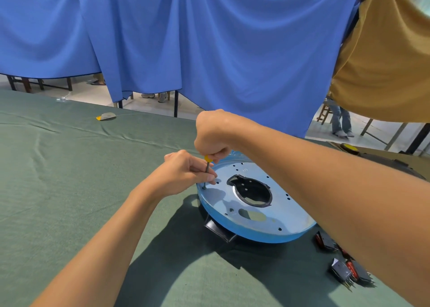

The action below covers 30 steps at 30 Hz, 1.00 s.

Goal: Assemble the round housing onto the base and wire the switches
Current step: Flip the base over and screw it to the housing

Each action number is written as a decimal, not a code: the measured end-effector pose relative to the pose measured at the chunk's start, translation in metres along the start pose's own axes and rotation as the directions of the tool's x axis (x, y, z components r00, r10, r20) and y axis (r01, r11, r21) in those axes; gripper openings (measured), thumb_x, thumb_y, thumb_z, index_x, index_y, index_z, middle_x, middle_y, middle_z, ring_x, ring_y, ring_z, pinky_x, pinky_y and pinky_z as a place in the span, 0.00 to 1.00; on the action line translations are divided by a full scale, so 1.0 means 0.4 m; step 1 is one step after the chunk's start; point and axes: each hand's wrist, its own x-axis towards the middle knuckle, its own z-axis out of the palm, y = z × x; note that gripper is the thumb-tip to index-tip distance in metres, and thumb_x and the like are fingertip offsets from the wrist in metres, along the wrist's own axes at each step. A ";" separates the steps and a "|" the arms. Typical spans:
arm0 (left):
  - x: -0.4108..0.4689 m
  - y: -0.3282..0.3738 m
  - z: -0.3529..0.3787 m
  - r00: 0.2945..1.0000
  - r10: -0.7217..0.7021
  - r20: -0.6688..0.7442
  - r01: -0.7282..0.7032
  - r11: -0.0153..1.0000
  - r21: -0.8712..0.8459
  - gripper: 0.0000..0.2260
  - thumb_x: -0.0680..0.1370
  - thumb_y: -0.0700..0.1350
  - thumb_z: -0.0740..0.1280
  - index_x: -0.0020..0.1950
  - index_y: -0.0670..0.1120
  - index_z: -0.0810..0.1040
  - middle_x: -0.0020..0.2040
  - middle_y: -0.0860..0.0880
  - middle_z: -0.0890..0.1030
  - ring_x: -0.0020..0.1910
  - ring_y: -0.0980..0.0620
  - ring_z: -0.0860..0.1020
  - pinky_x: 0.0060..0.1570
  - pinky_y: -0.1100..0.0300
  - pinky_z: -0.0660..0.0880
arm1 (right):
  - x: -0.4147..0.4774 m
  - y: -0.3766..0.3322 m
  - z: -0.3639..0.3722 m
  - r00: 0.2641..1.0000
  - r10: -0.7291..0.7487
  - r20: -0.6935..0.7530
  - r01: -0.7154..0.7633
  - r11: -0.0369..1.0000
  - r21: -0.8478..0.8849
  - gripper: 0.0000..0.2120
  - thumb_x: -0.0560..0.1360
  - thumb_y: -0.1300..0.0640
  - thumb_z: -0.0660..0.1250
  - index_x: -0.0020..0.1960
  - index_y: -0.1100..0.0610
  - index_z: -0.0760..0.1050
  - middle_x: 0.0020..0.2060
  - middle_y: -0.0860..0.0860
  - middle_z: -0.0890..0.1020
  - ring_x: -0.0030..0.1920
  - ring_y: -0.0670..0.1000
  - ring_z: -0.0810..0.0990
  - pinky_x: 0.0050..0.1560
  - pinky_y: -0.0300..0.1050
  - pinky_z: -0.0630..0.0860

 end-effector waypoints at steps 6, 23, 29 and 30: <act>0.004 0.005 -0.005 0.999 0.010 0.046 -0.011 0.999 0.041 0.10 0.76 0.45 0.72 0.38 0.59 0.85 0.43 0.66 0.84 0.58 0.63 0.77 0.71 0.46 0.63 | -0.011 0.021 -0.025 0.991 -0.047 0.123 0.050 0.999 -0.022 0.13 0.78 0.50 0.65 0.38 0.57 0.75 0.28 0.48 0.82 0.21 0.46 0.76 0.24 0.33 0.71; 0.021 -0.023 0.001 0.998 -0.001 0.067 0.007 0.996 -0.093 0.06 0.75 0.46 0.74 0.42 0.57 0.86 0.45 0.64 0.85 0.59 0.67 0.77 0.71 0.51 0.66 | 0.039 0.018 -0.038 0.962 -0.191 0.197 0.225 0.960 -0.168 0.10 0.76 0.57 0.66 0.36 0.56 0.78 0.30 0.46 0.82 0.33 0.49 0.78 0.32 0.38 0.74; 0.018 -0.017 0.008 0.999 -0.001 0.044 0.009 0.983 -0.186 0.03 0.73 0.45 0.76 0.42 0.54 0.87 0.44 0.57 0.86 0.59 0.58 0.78 0.69 0.46 0.66 | 0.040 0.013 -0.034 0.963 0.039 0.265 -0.041 0.999 0.004 0.09 0.78 0.60 0.60 0.43 0.59 0.78 0.29 0.50 0.80 0.28 0.50 0.70 0.25 0.33 0.67; 0.018 -0.018 0.010 0.999 -0.006 0.045 0.014 0.981 -0.192 0.02 0.73 0.45 0.76 0.42 0.52 0.87 0.43 0.54 0.86 0.56 0.57 0.79 0.69 0.46 0.67 | 0.037 0.019 -0.033 0.954 0.063 0.292 -0.085 0.994 0.063 0.10 0.79 0.59 0.60 0.46 0.61 0.78 0.30 0.51 0.80 0.28 0.50 0.68 0.25 0.34 0.66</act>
